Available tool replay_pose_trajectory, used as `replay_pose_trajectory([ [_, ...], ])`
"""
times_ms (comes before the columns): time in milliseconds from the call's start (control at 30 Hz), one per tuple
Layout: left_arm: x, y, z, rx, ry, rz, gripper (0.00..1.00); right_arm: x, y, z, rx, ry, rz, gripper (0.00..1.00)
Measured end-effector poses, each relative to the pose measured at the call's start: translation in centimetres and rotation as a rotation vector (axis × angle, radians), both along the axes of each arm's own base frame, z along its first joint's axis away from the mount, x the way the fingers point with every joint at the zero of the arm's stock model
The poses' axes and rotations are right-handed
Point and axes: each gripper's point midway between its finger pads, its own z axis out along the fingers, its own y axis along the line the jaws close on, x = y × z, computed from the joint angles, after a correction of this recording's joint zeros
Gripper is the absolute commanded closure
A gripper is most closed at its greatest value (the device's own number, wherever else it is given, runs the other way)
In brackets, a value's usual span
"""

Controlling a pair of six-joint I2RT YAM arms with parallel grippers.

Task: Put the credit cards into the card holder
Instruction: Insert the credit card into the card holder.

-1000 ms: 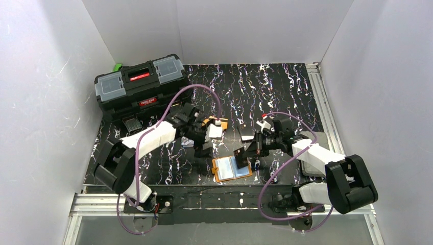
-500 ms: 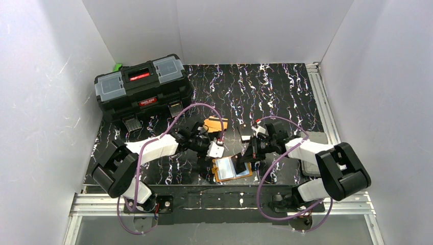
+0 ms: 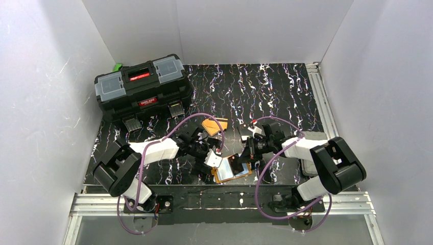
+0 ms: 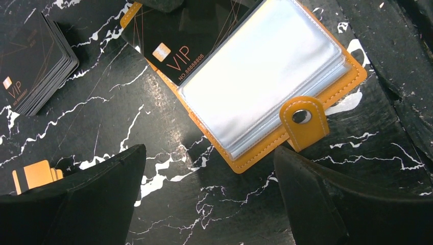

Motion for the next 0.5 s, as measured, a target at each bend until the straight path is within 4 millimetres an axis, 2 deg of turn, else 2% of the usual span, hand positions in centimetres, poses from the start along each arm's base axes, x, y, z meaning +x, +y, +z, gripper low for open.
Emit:
replay_pose_trajectory([
  [333,-0.19,-0.51,0.10,-0.010,-0.033,-0.035,0.06,0.50,0.13,0.46,0.010,-0.036,-0.008,0.99],
  [500,-0.52,-0.74,0.08,-0.010,-0.036,-0.049,0.06,0.10,-0.25,0.16,0.008,-0.039,-0.029,0.99],
])
